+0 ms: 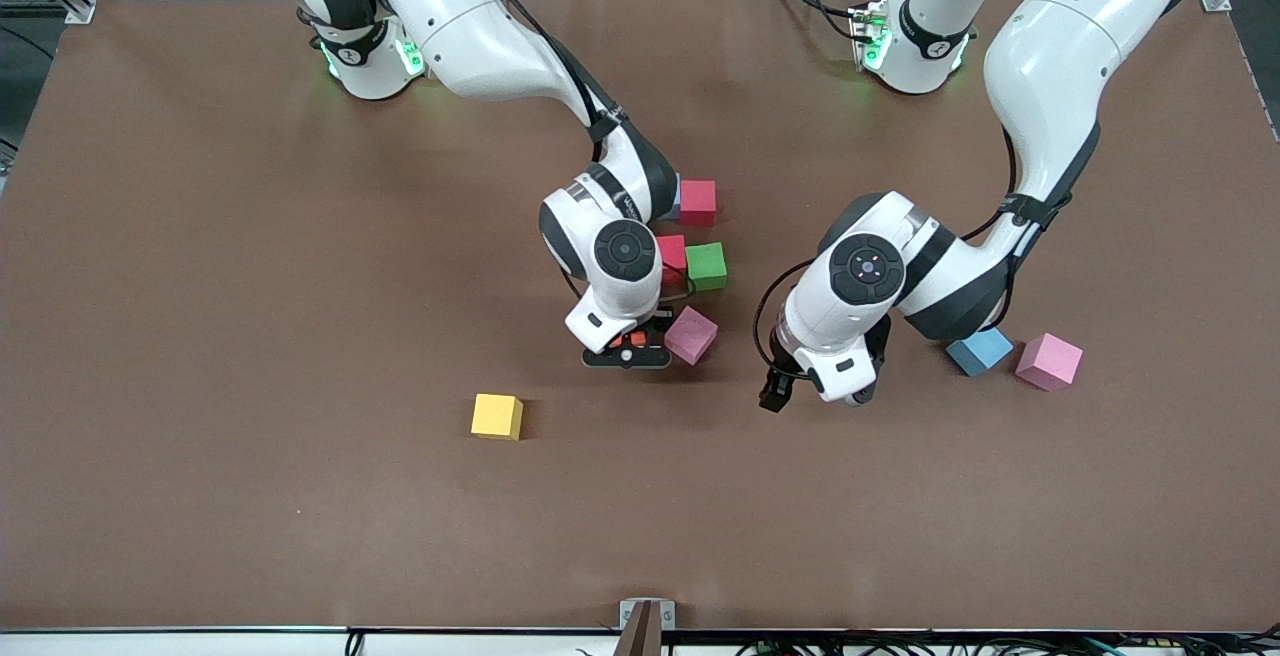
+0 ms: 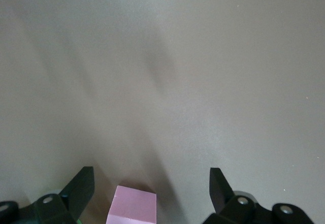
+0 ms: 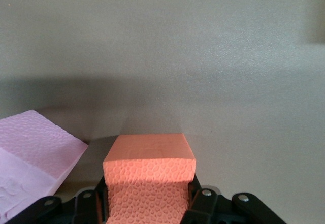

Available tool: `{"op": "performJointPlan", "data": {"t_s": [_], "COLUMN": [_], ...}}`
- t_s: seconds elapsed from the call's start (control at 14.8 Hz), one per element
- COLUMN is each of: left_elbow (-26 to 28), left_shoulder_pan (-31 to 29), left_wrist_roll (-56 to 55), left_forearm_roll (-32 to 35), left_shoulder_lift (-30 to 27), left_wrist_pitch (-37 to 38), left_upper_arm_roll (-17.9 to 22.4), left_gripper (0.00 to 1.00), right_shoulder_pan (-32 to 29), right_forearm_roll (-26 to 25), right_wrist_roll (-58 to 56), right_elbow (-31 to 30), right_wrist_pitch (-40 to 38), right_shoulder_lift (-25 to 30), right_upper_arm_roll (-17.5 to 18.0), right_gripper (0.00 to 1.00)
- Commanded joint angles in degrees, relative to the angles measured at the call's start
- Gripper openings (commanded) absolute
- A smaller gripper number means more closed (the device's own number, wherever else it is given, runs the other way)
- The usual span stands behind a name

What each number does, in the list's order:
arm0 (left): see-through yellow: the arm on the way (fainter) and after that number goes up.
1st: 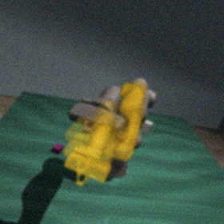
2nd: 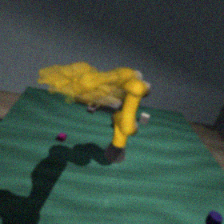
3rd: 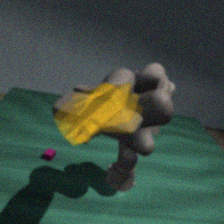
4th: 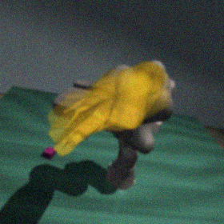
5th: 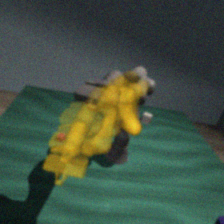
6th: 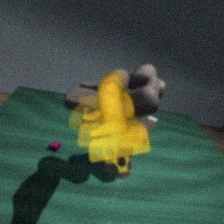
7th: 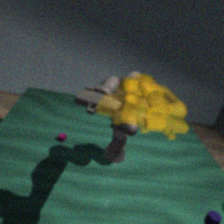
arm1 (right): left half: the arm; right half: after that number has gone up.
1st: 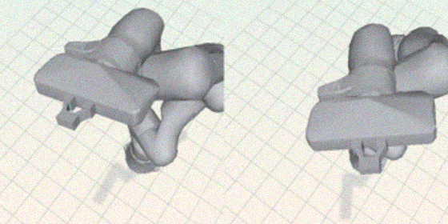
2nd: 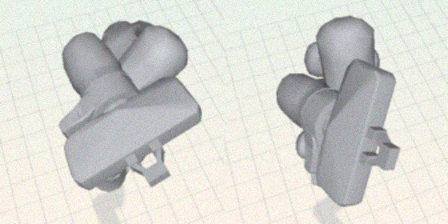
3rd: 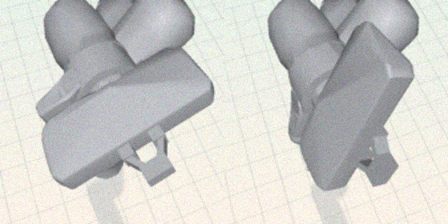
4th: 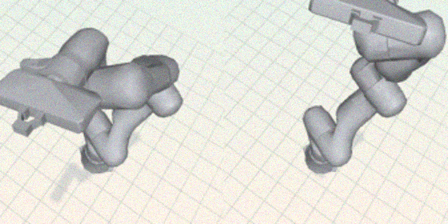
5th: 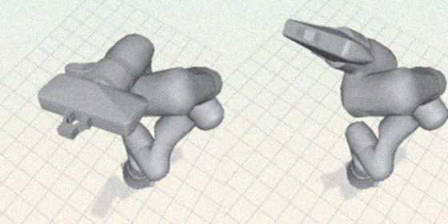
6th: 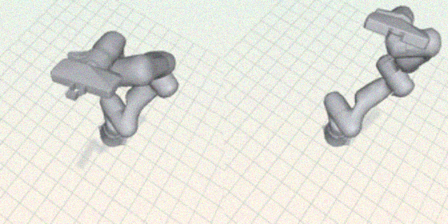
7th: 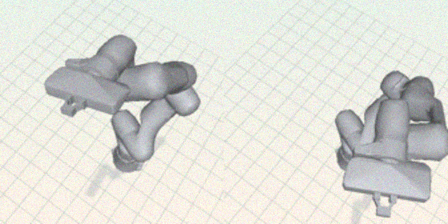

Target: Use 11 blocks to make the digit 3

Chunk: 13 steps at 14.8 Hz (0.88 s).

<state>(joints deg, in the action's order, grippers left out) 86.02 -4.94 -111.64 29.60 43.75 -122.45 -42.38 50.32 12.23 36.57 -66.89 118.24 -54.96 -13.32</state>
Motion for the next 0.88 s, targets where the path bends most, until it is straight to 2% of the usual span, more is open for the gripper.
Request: {"op": "performJointPlan", "data": {"t_s": [0.0, 0.14, 0.2, 0.68, 0.81], "left_elbow": [0.20, 0.20, 0.20, 0.20, 0.20], "left_shoulder_pan": [-0.16, -0.07, -0.07, 0.54, 0.81], "left_wrist_roll": [0.72, 0.72, 0.72, 0.64, 0.55], "left_forearm_roll": [-0.95, -0.95, -0.95, -0.86, -0.86], "left_shoulder_lift": [-1.03, -1.03, -1.03, -1.03, -0.94], "left_wrist_pitch": [0.46, 0.46, 0.46, 0.46, 0.46], "left_upper_arm_roll": [-0.16, -0.08, -0.16, -0.08, -0.08], "left_gripper": [1.00, 1.00, 1.00, 1.00, 1.00], "right_shoulder_pan": [-0.05, -0.14, -0.31, -0.84, -1.01], "right_forearm_roll": [0.25, 0.07, -0.28, -0.20, 0.42], "right_wrist_roll": [0.78, 0.26, -0.01, -0.36, -0.36], "right_elbow": [-0.08, -0.08, -0.08, 0.01, 0.01], "right_wrist_pitch": [-0.20, -0.02, -0.11, -0.46, -0.46], "right_shoulder_lift": [-0.06, -0.15, -0.23, 0.11, 1.86], "right_upper_arm_roll": [0.05, 0.05, 0.05, 0.05, -0.04], "right_gripper": [0.12, 0.92, 1.00, 1.00, 1.00]}}
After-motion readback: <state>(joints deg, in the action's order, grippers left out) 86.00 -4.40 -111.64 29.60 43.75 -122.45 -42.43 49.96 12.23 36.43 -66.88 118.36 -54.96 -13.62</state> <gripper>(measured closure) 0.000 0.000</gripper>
